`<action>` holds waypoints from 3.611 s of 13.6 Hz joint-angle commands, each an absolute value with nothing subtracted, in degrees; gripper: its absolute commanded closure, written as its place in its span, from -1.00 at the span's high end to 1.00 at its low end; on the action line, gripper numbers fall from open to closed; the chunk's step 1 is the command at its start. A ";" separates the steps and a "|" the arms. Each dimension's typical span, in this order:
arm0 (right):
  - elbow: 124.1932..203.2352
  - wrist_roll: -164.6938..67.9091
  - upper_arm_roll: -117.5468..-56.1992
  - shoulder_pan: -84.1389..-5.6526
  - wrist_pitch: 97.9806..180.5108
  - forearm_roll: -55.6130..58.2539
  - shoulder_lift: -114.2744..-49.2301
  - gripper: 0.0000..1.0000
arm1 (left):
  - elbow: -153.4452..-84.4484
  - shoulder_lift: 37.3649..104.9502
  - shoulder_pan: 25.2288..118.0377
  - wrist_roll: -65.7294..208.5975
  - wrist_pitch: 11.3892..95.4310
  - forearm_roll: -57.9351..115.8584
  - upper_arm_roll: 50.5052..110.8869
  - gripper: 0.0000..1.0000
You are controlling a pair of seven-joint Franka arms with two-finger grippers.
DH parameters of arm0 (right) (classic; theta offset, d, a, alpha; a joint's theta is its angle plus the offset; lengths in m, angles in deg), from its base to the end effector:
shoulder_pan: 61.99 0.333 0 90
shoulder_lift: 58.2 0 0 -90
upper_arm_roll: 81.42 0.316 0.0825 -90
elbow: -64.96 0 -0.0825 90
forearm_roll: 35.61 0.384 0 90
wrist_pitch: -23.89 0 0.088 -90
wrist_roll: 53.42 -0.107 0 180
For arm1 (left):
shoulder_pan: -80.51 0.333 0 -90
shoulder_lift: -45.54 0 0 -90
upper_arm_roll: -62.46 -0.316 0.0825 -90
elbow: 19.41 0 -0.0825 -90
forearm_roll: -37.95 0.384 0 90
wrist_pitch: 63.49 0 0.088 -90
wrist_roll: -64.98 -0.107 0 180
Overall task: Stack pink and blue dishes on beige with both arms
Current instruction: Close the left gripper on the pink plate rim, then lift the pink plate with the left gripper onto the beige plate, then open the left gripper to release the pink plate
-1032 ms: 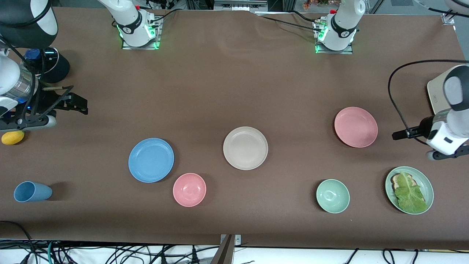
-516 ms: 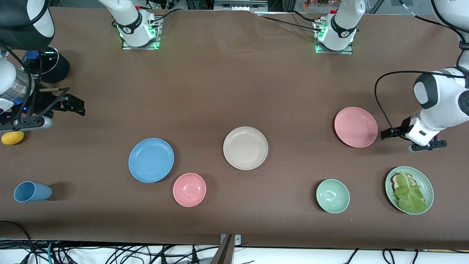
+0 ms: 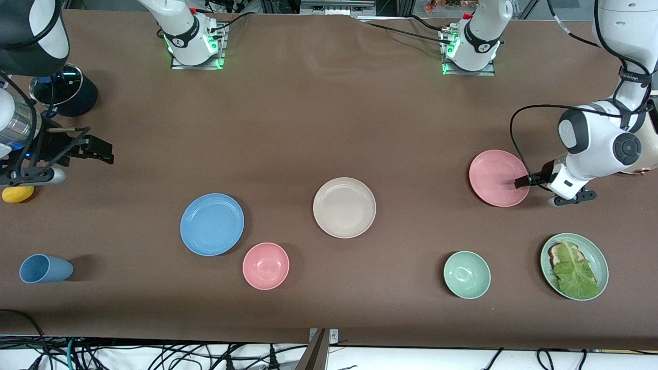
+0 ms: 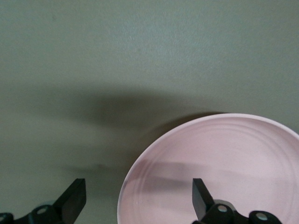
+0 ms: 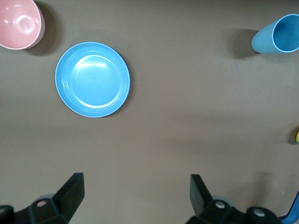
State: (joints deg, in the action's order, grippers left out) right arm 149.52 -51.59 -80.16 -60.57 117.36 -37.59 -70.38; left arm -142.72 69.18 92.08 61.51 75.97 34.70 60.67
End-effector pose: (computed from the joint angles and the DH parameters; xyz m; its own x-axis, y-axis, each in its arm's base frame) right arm 0.6196 0.0242 0.5496 0.9951 0.0804 -0.0579 0.0821 -0.9962 0.0278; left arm 0.5392 0.1282 0.1951 0.9689 0.2112 -0.1289 0.2162 -0.9760 0.0263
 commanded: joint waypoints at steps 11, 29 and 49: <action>148.63 -52.10 -79.84 -61.02 120.04 -37.02 -72.09 1.00 | -143.78 70.23 93.95 53.38 76.34 32.94 60.88 -0.97; 158.72 -52.19 -79.84 -60.94 121.61 -34.12 -67.27 1.00 | -125.60 67.24 92.55 91.22 54.37 30.39 82.82 -1.00; 163.13 -51.23 -80.11 -60.41 127.60 -36.67 -67.34 1.00 | -112.14 84.91 70.49 105.06 66.59 32.59 82.67 -0.93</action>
State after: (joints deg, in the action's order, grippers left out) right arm 162.00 -51.49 -80.56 -60.43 126.38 -35.74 -67.77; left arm -115.41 83.30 71.15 104.16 67.01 31.42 83.31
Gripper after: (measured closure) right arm 0.000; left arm 0.947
